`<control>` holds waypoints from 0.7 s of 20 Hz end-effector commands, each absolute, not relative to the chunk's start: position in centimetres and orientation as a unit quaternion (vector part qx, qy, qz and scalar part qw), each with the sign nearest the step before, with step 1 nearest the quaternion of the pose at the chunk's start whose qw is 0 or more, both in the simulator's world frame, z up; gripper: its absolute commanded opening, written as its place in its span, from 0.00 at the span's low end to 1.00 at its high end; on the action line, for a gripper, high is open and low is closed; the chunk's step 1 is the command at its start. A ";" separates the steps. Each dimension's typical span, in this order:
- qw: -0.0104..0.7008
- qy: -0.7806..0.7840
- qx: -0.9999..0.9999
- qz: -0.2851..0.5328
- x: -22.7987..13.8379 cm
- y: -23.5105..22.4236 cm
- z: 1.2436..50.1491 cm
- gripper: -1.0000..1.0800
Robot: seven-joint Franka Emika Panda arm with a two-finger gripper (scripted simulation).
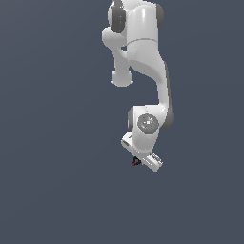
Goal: Pick up the object and move it to a goal position.
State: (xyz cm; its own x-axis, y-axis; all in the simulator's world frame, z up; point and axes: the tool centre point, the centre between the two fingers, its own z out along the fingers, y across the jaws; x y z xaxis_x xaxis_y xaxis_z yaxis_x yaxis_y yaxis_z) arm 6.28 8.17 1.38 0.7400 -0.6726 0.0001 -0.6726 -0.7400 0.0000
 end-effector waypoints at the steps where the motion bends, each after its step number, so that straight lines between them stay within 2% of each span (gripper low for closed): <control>1: 0.000 0.360 -0.933 0.000 6.3 8.2 1.4 0.00; 8: 0.000 0.360 -0.933 0.000 6.3 8.3 1.7 0.00; 14: 0.000 0.360 -0.933 0.000 6.5 9.3 4.3 0.00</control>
